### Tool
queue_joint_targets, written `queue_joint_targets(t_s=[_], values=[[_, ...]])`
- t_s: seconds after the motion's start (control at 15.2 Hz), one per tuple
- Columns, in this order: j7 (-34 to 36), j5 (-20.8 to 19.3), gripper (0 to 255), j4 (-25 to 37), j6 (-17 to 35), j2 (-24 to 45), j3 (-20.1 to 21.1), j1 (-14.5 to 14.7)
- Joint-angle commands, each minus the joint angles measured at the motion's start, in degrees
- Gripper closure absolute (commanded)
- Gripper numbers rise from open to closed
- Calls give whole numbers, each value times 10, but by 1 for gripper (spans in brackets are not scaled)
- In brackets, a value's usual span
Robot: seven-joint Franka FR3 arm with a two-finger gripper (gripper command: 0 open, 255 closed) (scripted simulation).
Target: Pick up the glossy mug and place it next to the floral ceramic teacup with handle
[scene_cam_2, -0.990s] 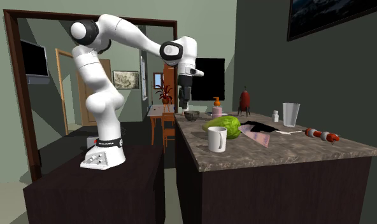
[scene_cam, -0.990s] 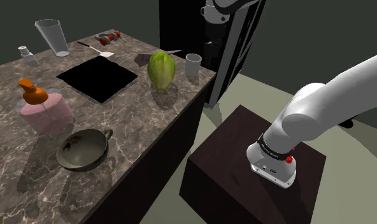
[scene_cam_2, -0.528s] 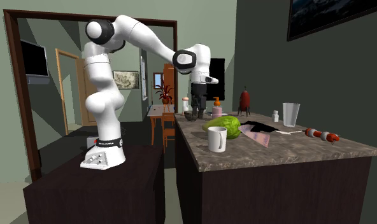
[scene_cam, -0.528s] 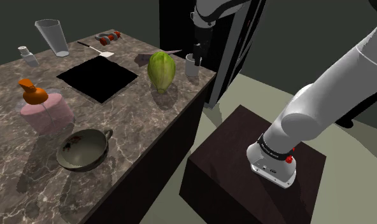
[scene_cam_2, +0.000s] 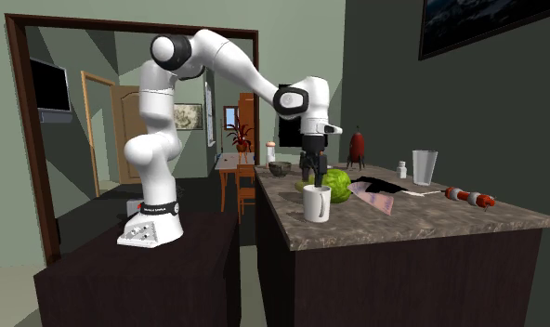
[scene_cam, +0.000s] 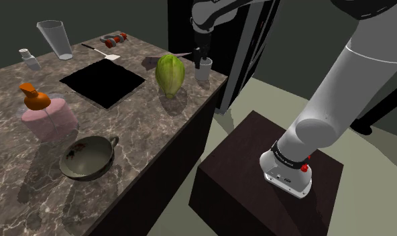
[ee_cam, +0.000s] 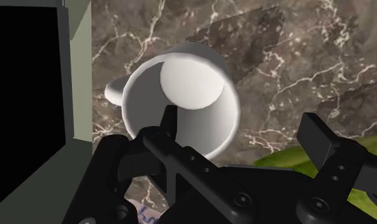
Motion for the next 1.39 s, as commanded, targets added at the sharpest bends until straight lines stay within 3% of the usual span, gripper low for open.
queue_joint_targets(t_s=[0.0,0.33,0.79,0.86,1.32], values=[[-1,0,0,-2,15,12,0,-1],[-2,0,0,-18,48,29,-1,-2],[-2,0,0,-18,48,29,-1,-2],[-2,0,255,-18,48,29,-1,-2],[-2,0,255,-18,48,29,-1,-2]])
